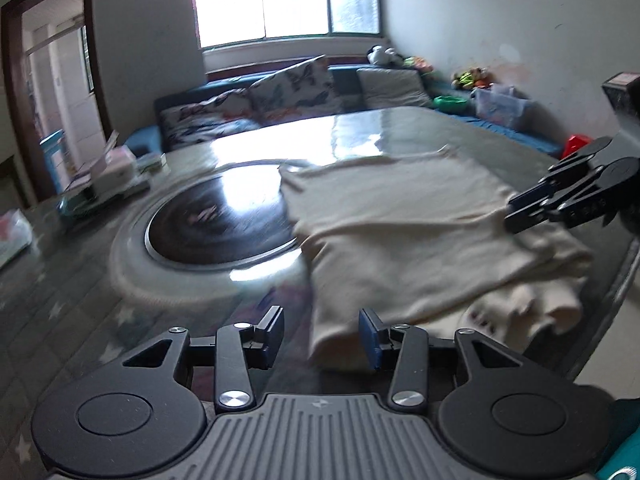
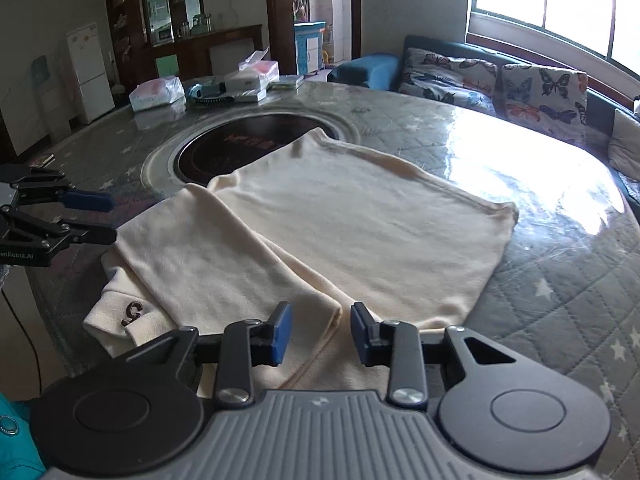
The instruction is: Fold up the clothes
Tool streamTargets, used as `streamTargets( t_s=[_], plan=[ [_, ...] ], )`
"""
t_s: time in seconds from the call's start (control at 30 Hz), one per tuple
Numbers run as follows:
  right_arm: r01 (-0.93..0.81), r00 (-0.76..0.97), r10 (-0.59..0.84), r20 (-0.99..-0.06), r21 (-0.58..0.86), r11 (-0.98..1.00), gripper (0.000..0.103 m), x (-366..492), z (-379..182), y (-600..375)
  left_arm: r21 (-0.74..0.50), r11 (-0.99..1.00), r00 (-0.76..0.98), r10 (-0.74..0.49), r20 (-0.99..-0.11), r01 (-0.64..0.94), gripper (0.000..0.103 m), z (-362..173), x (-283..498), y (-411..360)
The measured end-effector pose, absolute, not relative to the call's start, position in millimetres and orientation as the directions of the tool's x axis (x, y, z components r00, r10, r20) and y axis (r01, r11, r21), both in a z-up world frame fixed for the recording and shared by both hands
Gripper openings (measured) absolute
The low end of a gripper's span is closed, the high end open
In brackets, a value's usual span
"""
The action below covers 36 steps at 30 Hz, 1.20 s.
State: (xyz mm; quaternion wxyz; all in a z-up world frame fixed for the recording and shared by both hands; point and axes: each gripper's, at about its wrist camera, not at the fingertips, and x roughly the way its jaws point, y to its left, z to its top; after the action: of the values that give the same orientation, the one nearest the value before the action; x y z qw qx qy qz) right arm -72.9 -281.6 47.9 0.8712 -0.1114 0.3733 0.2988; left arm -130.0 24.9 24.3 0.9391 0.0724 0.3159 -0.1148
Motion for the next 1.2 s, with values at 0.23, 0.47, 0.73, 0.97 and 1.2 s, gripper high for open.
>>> streamTargets(
  t_s=[0.23, 0.47, 0.73, 0.97, 1.2],
  plan=[
    [-0.603, 0.551, 0.403, -0.731, -0.015, 0.797, 0.032, -70.4, 44.7, -275.3, 0.086, 0.951, 0.774, -0.188, -0.605, 0.298, 0.042, 12.9, -132.7, 25.3],
    [-0.612, 0.595, 0.407, -0.692, -0.063, 0.788, 0.032, -77.5, 57.9, -273.4, 0.082, 0.95, 0.777, -0.194, -0.599, 0.301, 0.022, 9.8, -133.2, 27.8],
    [-0.703, 0.528, 0.454, -0.718, -0.069, 0.708, 0.032, -90.1, 52.5, -259.6, 0.09, 0.949, 0.783, -0.195, -0.59, 0.303, 0.003, 11.5, -139.6, 21.3],
    [-0.745, 0.474, 0.454, -0.755, -0.069, 0.663, 0.033, -95.2, 45.3, -267.8, 0.076, 0.949, 0.757, -0.193, -0.624, 0.305, 0.003, 10.7, -154.1, 22.2],
    [-0.745, 0.473, 0.466, -0.748, -0.058, 0.664, 0.033, -98.0, 53.8, -278.3, 0.04, 0.962, 0.768, -0.189, -0.612, 0.268, 0.006, 35.2, -135.1, 44.7]
  ],
)
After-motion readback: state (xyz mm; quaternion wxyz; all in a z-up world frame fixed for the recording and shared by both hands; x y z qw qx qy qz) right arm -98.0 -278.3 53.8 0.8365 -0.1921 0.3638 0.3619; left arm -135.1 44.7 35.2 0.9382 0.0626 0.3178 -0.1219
